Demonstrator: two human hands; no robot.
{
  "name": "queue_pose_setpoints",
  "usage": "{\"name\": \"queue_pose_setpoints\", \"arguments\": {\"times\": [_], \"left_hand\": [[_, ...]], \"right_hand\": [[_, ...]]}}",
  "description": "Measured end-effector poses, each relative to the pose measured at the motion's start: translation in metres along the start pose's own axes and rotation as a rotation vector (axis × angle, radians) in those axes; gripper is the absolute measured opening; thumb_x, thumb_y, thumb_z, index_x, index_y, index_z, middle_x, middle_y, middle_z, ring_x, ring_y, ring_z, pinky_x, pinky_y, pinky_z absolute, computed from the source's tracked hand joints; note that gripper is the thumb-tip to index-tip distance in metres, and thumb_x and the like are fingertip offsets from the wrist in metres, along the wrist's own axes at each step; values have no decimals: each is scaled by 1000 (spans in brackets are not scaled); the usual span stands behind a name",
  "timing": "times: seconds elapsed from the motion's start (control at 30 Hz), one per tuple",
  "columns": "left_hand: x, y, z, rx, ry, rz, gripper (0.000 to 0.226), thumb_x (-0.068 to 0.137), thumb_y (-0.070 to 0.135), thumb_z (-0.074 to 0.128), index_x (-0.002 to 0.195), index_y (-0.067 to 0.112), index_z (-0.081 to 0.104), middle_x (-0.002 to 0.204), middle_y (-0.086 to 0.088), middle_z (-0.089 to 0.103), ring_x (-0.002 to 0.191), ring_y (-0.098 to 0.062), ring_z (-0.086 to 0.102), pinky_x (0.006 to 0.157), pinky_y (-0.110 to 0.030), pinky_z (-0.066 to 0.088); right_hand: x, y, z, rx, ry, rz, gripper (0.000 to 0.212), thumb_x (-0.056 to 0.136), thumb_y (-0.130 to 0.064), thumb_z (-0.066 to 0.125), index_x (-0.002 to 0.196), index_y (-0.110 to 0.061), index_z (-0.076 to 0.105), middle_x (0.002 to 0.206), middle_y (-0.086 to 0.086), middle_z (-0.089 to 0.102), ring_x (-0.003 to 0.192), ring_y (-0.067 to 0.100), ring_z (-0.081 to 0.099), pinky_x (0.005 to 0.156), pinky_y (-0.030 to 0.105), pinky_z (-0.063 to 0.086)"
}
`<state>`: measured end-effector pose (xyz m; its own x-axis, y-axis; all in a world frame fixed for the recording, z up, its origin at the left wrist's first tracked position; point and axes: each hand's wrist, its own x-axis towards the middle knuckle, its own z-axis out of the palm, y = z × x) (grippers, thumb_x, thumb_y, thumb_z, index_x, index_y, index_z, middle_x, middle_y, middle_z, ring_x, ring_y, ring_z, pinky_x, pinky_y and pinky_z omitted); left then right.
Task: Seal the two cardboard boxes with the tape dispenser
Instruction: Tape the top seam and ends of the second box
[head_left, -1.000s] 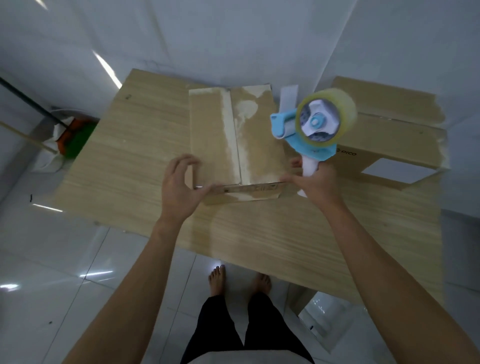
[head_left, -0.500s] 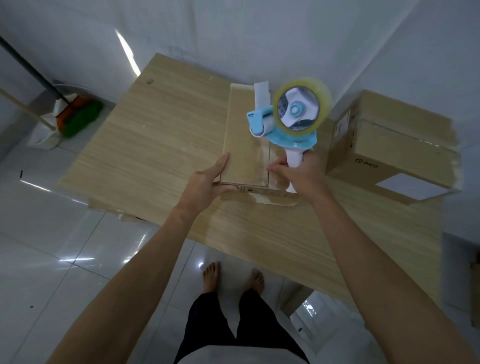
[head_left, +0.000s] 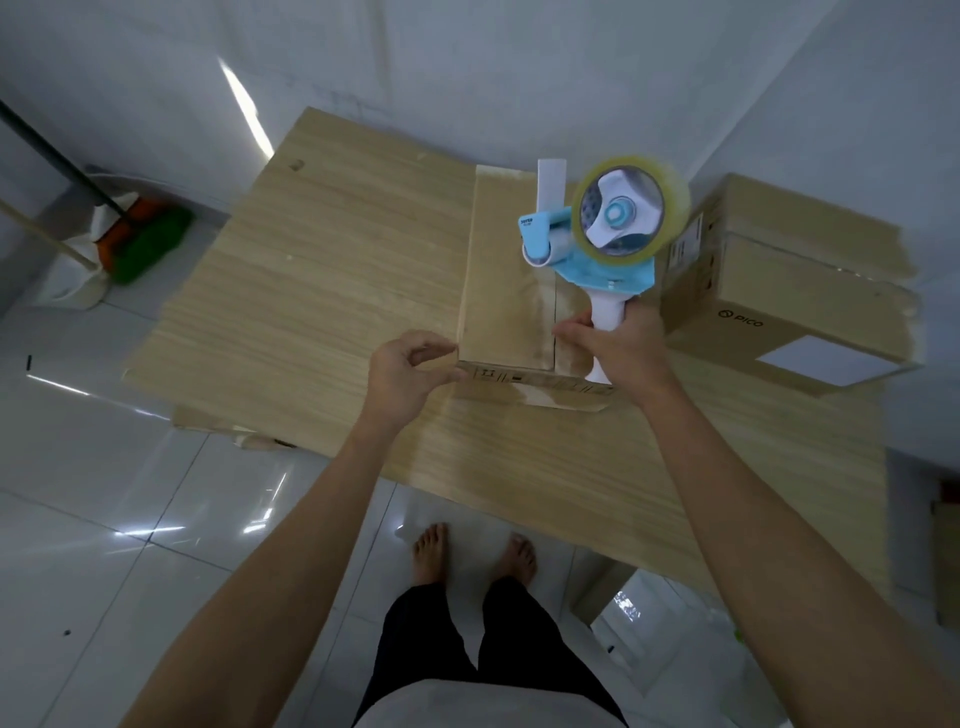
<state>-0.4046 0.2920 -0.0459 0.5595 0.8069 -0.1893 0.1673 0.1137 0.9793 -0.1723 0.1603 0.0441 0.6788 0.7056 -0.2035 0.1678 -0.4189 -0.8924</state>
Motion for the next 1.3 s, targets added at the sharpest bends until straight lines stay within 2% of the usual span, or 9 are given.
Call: {"name": "queue_pose_setpoints", "arguments": {"times": [0.17, 0.53, 0.67, 0.8, 0.87, 0.97, 1.03, 1.13, 1.3], "left_hand": [[-24, -2, 33, -4, 250, -27, 17, 70, 11, 91, 81, 9, 79, 79, 0, 77, 81, -17, 74, 85, -29, 59], [-49, 7, 97, -90, 676, -136, 8, 86, 7, 78, 88, 14, 77, 87, 5, 74, 85, -3, 69, 79, -13, 54], [-31, 3, 79, -59, 489, -160, 18, 82, 2, 79, 77, 18, 73, 72, 6, 73, 70, -15, 73, 72, -38, 63], [5, 12, 46, 461, 278, 31, 36, 64, 38, 92, 75, 21, 63, 76, 9, 66, 66, -16, 63, 64, -39, 55], [24, 26, 34, 683, 235, 172, 67, 52, 49, 95, 96, 19, 56, 99, 5, 59, 83, -19, 58, 65, -36, 50], [60, 35, 17, 924, -44, 444, 110, 53, 55, 93, 146, 19, 45, 155, -8, 39, 141, -31, 40, 107, -44, 44], [75, 28, 12, 1027, -225, 611, 106, 65, 55, 87, 152, 13, 42, 166, -13, 26, 153, -36, 23, 115, -60, 34], [60, 15, 21, 1046, -161, 670, 95, 69, 52, 85, 145, 6, 50, 162, -17, 34, 150, -39, 29, 113, -64, 34], [-43, 1, 73, 943, -1, 696, 73, 76, 61, 77, 128, 11, 66, 151, -15, 50, 142, -36, 43, 118, -54, 27]], "right_hand": [[-6, 3, 21, 1, 86, -15, 23, 72, -23, 90, 78, -8, 73, 77, -3, 76, 71, 6, 70, 63, 16, 53], [-14, 17, 36, 2, 181, -5, 22, 72, -27, 90, 79, -11, 76, 76, -3, 76, 70, 7, 71, 64, 17, 55], [-15, 14, 33, -3, 168, -4, 21, 74, -27, 89, 80, -12, 75, 76, -3, 76, 71, 7, 71, 64, 17, 56], [-9, 11, 27, -13, 117, -12, 19, 73, -24, 89, 79, -11, 77, 78, -3, 77, 71, 7, 71, 63, 15, 53], [-5, 10, 25, -17, 103, -3, 19, 74, -23, 89, 80, -10, 77, 80, -2, 78, 70, 4, 70, 62, 12, 51], [1, 7, 21, -8, 120, 22, 22, 76, -29, 87, 81, -9, 78, 79, 0, 78, 71, 6, 70, 64, 19, 54], [6, 7, 17, 36, 127, 46, 29, 81, -36, 83, 86, -8, 76, 81, 2, 78, 77, 12, 74, 72, 26, 59], [9, -1, 9, 177, 88, 49, 32, 92, -36, 72, 90, -4, 73, 80, 12, 78, 79, 26, 77, 80, 37, 63], [1, -19, -12, 222, 65, 36, 49, 103, -40, 56, 72, -1, 57, 58, 16, 56, 43, 27, 51, 47, 31, 46]]}}
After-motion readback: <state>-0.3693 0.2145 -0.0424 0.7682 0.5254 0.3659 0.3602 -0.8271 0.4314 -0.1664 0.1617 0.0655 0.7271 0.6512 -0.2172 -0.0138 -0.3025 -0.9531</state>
